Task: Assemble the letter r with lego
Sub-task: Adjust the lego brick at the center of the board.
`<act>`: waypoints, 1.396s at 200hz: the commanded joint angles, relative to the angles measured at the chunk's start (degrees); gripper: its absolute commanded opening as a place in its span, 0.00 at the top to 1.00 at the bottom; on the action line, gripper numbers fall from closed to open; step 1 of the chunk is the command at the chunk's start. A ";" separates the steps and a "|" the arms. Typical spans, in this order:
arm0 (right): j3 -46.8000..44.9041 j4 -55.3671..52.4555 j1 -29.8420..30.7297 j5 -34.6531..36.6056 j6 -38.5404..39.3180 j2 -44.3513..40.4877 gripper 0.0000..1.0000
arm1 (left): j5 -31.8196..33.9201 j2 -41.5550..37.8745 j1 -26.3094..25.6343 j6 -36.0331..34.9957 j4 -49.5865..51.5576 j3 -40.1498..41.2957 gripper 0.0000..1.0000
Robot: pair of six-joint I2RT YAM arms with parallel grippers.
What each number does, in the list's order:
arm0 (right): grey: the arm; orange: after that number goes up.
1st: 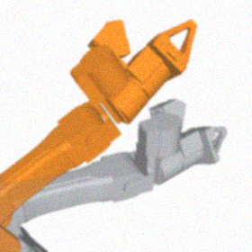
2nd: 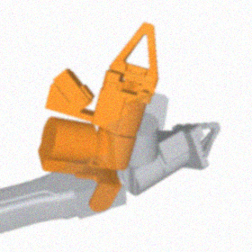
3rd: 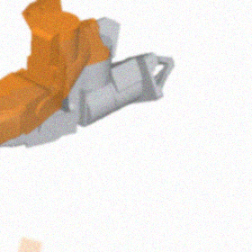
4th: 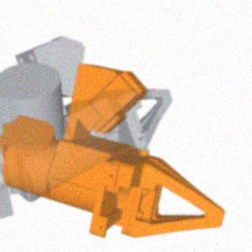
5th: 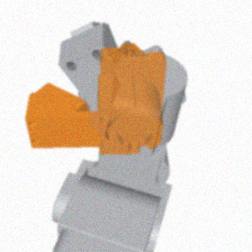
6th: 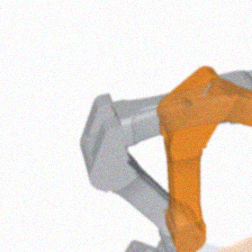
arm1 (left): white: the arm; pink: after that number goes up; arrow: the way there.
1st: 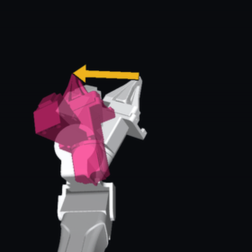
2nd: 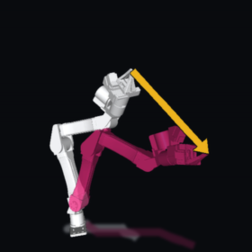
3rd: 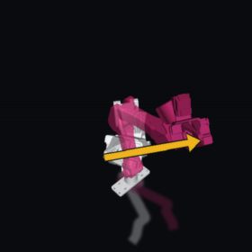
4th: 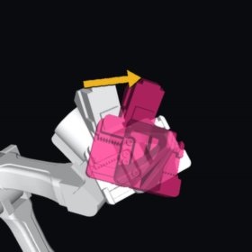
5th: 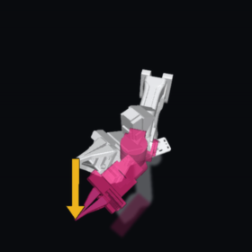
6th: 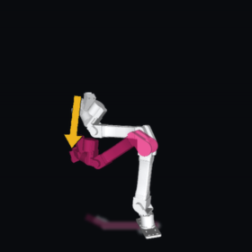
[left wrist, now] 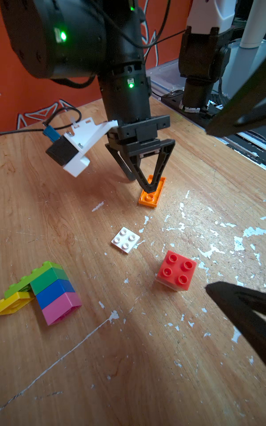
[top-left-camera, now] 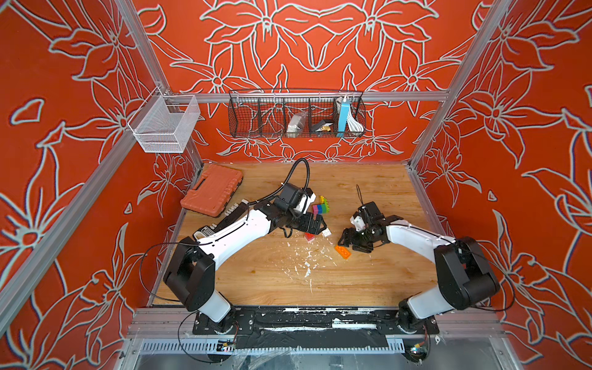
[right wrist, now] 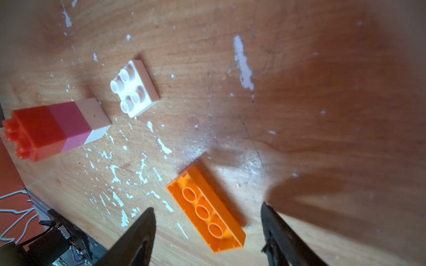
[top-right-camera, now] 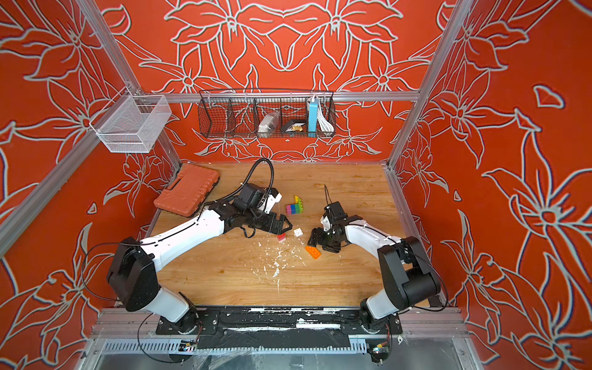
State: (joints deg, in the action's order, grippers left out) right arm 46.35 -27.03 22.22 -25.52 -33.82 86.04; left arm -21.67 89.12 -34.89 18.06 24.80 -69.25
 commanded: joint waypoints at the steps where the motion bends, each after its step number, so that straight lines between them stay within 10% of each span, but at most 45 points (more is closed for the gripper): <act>1: -1.88 -0.75 0.24 -3.73 1.13 0.69 0.26 | 0.08 0.08 -0.19 0.28 0.86 0.09 0.01; 137: -3.91 7.28 8.17 -15.03 1.77 1.14 0.26 | 3.65 -5.35 -0.24 3.86 3.24 5.11 0.03; 159: -3.63 5.44 7.63 -7.47 3.45 -2.55 0.27 | 5.23 -6.56 -0.43 3.98 4.51 5.70 0.04; 235: -4.41 -3.40 -21.58 -4.46 -1.82 -17.53 0.31 | 14.58 -0.43 -14.23 2.91 11.43 -1.30 0.28; 279: -3.40 -4.09 -25.73 -5.77 -3.46 -19.41 0.32 | 18.39 9.91 -18.55 3.19 17.04 -9.38 0.38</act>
State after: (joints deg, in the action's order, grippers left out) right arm 40.91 -28.05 -3.05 -30.46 -36.23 68.40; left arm -6.92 94.15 -52.16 21.54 36.53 -74.59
